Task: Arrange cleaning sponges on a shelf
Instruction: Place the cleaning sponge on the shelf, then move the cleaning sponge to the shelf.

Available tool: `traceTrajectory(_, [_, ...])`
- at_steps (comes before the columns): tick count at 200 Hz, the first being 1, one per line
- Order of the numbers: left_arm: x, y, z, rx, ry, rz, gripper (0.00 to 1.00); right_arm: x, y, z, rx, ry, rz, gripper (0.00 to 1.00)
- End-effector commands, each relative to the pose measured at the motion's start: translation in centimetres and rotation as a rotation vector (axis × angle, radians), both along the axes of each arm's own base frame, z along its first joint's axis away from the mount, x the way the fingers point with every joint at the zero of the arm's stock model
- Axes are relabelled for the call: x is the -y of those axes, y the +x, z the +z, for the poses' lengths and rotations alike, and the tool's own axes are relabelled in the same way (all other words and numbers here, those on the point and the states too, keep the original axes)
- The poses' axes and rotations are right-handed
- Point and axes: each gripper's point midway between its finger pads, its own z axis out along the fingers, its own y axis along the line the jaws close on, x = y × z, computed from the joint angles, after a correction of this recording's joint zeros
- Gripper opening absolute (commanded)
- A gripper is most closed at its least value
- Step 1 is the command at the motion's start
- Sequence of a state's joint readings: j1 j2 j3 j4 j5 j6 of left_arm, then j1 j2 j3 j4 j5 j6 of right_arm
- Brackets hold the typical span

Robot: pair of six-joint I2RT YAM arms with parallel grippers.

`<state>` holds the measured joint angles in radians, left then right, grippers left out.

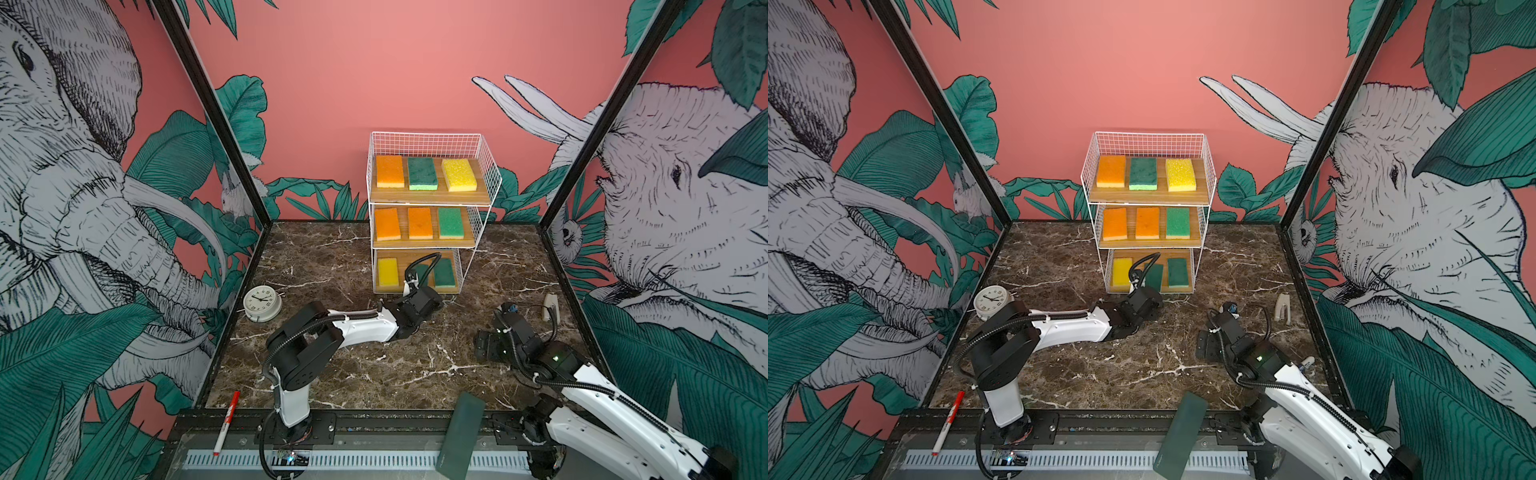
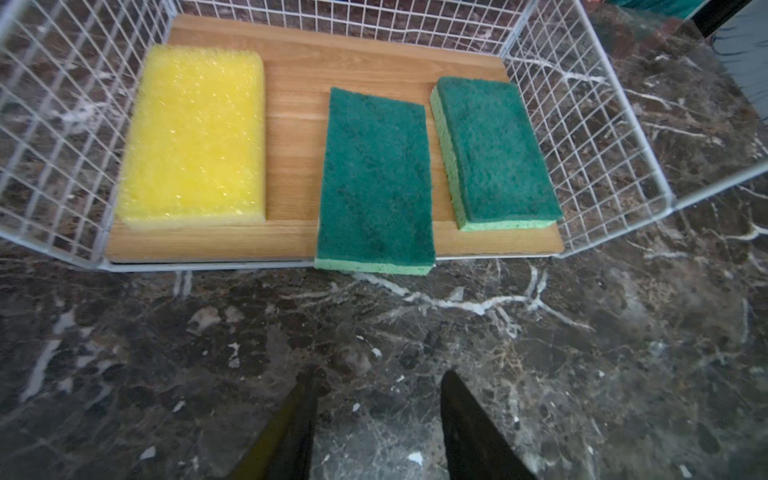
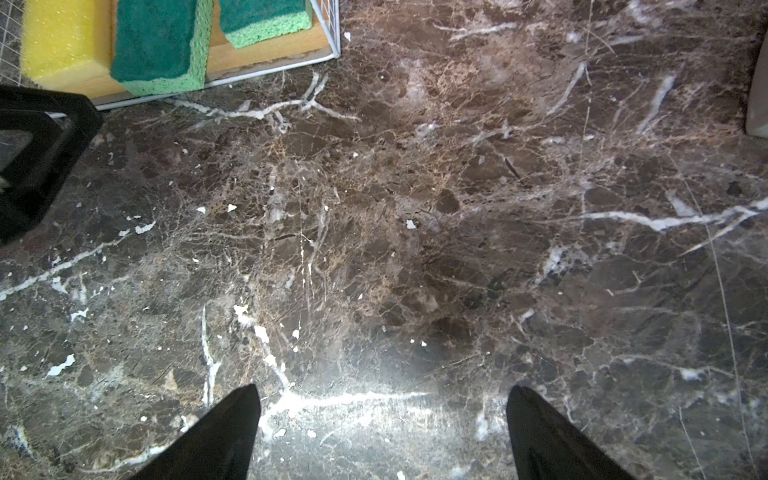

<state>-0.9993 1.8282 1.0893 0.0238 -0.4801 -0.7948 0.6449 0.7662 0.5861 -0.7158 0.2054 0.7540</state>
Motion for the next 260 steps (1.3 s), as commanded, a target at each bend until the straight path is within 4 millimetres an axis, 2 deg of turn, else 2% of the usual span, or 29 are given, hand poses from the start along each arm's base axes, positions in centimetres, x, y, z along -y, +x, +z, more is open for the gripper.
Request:
traceTrajectory(1, [1.7, -0.1, -0.4, -0.035, -0.099, -0.041, 0.45, 0.4, 0.2, -0.1, 0.004, -0.008, -0.023, 0.95])
traceTrajectory(52, [1.3, 1.3, -2.0, -0.081, -0.185, 0.000, 0.39, 0.2, 0.5, -0.8, -0.007, -0.033, -0.008, 0.96])
traceTrajectory(98, [1.5, 2.5, -2.4, -0.090, -0.184, 0.002, 0.37, -0.2, 0.9, -1.4, -0.020, -0.048, 0.004, 0.96])
traceTrajectory(140, [2.1, 2.9, -2.9, -0.107, -0.180, 0.003, 0.22, -0.1, 1.0, -1.6, -0.025, -0.066, 0.006, 0.96])
traceTrajectory(211, [0.8, 3.6, -3.6, -0.077, -0.144, 0.059, 0.18, 0.0, 1.1, -1.7, -0.023, -0.079, 0.010, 0.97])
traceTrajectory(260, [1.0, 4.6, -3.5, -0.062, -0.156, 0.073, 0.19, 0.2, 1.0, -2.0, -0.031, -0.098, 0.014, 0.97])
